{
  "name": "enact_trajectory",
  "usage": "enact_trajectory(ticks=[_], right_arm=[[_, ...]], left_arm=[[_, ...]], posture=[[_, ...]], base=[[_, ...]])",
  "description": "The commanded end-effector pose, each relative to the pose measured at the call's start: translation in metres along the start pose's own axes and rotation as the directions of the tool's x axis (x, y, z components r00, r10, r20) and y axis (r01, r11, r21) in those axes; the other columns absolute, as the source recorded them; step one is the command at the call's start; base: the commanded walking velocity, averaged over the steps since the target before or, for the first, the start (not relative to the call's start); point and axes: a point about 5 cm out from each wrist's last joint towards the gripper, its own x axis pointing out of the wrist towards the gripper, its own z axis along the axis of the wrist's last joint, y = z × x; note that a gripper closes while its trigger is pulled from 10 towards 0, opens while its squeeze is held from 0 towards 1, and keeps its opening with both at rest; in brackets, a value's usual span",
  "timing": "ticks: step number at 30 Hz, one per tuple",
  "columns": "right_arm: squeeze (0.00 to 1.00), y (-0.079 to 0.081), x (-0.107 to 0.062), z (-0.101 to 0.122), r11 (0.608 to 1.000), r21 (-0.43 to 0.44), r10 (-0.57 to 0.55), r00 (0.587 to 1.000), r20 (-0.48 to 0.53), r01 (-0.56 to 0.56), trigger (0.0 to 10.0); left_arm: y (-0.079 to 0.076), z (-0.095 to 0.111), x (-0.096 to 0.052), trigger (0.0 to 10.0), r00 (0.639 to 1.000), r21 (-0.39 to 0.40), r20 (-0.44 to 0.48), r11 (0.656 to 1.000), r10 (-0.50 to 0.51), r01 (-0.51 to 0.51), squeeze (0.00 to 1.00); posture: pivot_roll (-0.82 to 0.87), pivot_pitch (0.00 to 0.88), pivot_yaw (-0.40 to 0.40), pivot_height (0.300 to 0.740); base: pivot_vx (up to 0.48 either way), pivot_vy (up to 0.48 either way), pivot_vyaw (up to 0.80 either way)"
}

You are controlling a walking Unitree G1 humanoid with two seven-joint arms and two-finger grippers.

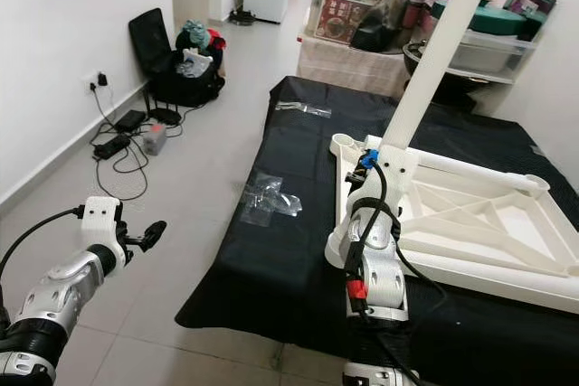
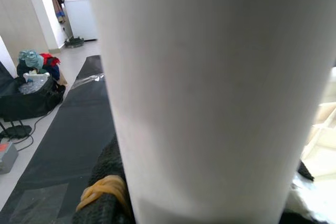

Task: Building children table

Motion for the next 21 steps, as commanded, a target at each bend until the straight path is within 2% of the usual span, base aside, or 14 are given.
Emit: enact_trajectory(ticks=[1, 2, 3, 4, 6, 7, 9, 10, 14, 15, 16, 17, 20, 21], right_arm=[[0.0, -0.007, -0.004, -0.028, 1.0, 0.001, -0.017, 0.992, -0.129, 0.017, 10.0], [0.0, -0.003, -0.005, -0.022, 0.999, 0.009, 0.043, 0.995, -0.093, -0.042, 10.0], [0.0, -0.003, -0.005, -0.022, 0.999, 0.009, 0.043, 0.995, -0.093, -0.042, 10.0], [0.65, -0.004, -0.005, -0.018, 0.998, -0.004, 0.056, 0.995, -0.077, -0.056, 10.0], [0.65, -0.005, -0.005, -0.016, 0.998, -0.014, 0.061, 0.996, -0.068, -0.062, 10.0], [0.74, -0.007, -0.004, -0.015, 0.998, -0.017, 0.059, 0.996, -0.072, -0.06, 10.0], [0.71, -0.008, -0.003, -0.014, 0.997, -0.03, 0.064, 0.995, -0.072, -0.067, 10.0], [0.0, -0.008, -0.002, -0.009, 0.995, -0.037, 0.088, 0.994, -0.058, -0.09, 10.0], [0.0, -0.008, -0.001, -0.001, 0.988, -0.057, 0.14, 0.99, -0.024, -0.141, 10.0], [0.0, -0.008, -0.001, 0.006, 0.971, -0.069, 0.229, 0.973, 0.007, -0.228, 10.0], [0.0, -0.009, -0.001, 0.014, 0.932, -0.081, 0.357, 0.933, 0.032, -0.354, 10.0], [0.0, -0.01, -0.001, 0.016, 0.917, -0.079, 0.395, 0.918, 0.034, -0.392, 10.0], [0.0, -0.011, -0.001, 0.017, 0.906, -0.074, 0.419, 0.907, 0.033, -0.416, 10.0], [0.0, -0.013, -0.001, 0.02, 0.881, -0.101, 0.468, 0.883, 0.037, -0.462, 10.0]], left_arm=[[-0.001, -0.004, 0.0, 10.0, 1.0, 0.01, -0.017, 1.0, -0.001, 0.001, 0.0], [-0.001, -0.004, 0.0, 10.0, 1.0, 0.011, -0.017, 1.0, -0.001, 0.001, 0.0], [-0.001, -0.004, 0.0, 10.0, 1.0, 0.011, -0.017, 1.0, -0.001, 0.001, 0.0], [-0.002, -0.004, 0.0, 10.0, 1.0, 0.011, -0.017, 1.0, -0.001, 0.001, 0.0], [-0.002, -0.004, 0.001, 10.0, 1.0, 0.012, -0.017, 1.0, -0.001, 0.001, 0.0], [-0.002, -0.004, 0.001, 10.0, 1.0, 0.012, -0.017, 1.0, -0.002, 0.002, 0.0], [-0.002, -0.003, 0.002, 10.0, 1.0, 0.012, -0.016, 1.0, -0.003, 0.004, 0.0], [-0.003, -0.003, 0.002, 10.0, 1.0, 0.013, -0.016, 1.0, -0.006, 0.006, 0.0], [-0.003, -0.002, 0.003, 10.0, 1.0, 0.014, -0.015, 1.0, -0.009, 0.009, 0.0], [-0.003, -0.002, 0.003, 10.0, 1.0, 0.015, -0.014, 1.0, -0.01, 0.011, 0.0], [-0.002, -0.001, 0.003, 10.0, 1.0, 0.017, -0.014, 1.0, -0.011, 0.012, 0.0], [-0.002, -0.001, 0.003, 10.0, 1.0, 0.018, -0.014, 1.0, -0.012, 0.012, 0.0], [-0.001, -0.001, 0.003, 10.0, 1.0, 0.018, -0.014, 1.0, -0.012, 0.012, 0.0], [-0.001, -0.001, 0.003, 10.0, 1.0, 0.019, -0.015, 1.0, -0.013, 0.014, 0.0]], posture=[[0.08, 0.0, -0.102, 0.74], [0.08, 0.0, -0.102, 0.74], [0.08, 0.0, -0.102, 0.74], [0.08, 0.0, -0.102, 0.74], [0.08, 0.0, -0.102, 0.74], [0.08, 0.0, -0.1, 0.74], [0.08, 0.0, -0.099, 0.74], [0.08, 0.0, -0.096, 0.74], [0.07, 0.0, -0.093, 0.74], [0.08, 0.0, -0.09, 0.74], [0.07, 0.0, -0.089, 0.74], [0.07, 0.0, -0.089, 0.74], [0.07, 0.0, -0.089, 0.74], [0.07, 0.0, -0.086, 0.74]], base=[[0.0, 0.0, 0.0], [0.0, 0.0, 0.0], [0.0, 0.0, 0.0], [0.0, 0.0, 0.0], [0.0, 0.0, 0.0], [0.0, 0.0, 0.0], [0.0, 0.0, 0.0], [0.0, 0.0, 0.0], [0.0, 0.0, 0.0], [0.0, 0.0, 0.0], [0.0, 0.0, 0.0], [0.0, 0.0, 0.0], [0.0, 0.0, 0.0], [0.0, 0.0, 0.0]])
